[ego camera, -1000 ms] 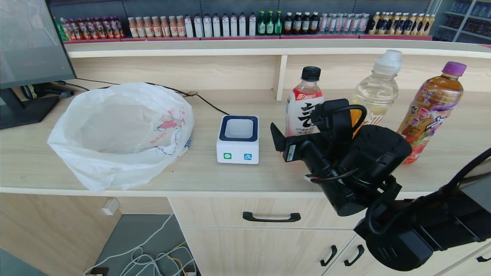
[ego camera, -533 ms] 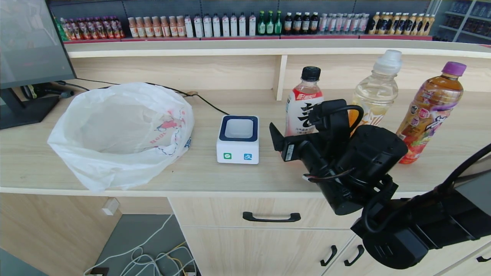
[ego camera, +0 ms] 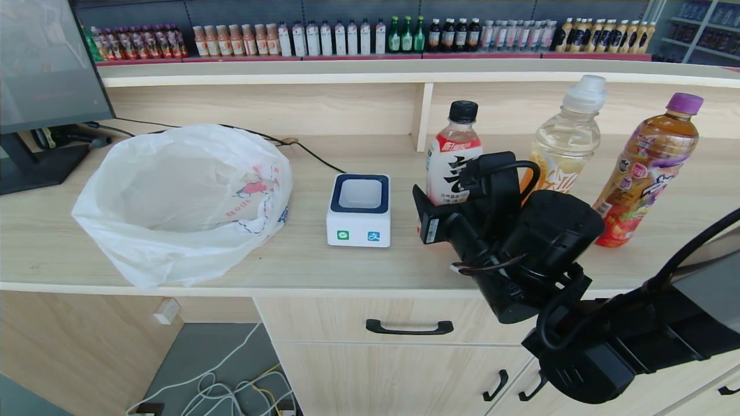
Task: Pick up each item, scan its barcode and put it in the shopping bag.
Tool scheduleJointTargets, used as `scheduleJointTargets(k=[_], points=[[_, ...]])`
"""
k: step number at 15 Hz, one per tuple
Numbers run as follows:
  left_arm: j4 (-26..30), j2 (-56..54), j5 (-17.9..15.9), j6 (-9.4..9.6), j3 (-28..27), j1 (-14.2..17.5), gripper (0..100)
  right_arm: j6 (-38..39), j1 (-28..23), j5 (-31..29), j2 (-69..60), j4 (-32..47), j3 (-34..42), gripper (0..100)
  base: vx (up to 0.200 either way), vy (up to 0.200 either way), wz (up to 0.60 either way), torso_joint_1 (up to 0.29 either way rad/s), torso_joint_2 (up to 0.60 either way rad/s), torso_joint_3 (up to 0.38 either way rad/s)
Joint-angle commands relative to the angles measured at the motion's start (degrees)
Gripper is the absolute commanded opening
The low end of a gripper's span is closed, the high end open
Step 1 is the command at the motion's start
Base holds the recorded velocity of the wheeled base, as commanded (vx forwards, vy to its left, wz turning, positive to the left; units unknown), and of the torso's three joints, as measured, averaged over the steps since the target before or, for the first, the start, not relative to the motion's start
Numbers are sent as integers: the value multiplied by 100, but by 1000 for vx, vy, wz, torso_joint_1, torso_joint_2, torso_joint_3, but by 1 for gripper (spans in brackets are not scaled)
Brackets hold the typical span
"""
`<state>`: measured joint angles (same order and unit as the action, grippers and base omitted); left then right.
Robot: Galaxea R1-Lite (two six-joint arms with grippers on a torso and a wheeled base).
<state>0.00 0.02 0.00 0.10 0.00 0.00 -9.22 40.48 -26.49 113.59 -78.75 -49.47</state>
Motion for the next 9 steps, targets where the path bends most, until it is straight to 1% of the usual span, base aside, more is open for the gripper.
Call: scheduleJointTargets(k=[1,3,9], points=[[0,-2,0,-1,0,0,100,-1,3,4,-4,-26,7,0,0,0,0,0,0,0],[0,-2,0,-1,0,0,100,8,12,4,-30,-44,34,0,0,0,0,0,0,0],[0,-2,0,-1,0,0,100,8,293,-40,-285,-211,87,0,0,0,0,0,0,0]])
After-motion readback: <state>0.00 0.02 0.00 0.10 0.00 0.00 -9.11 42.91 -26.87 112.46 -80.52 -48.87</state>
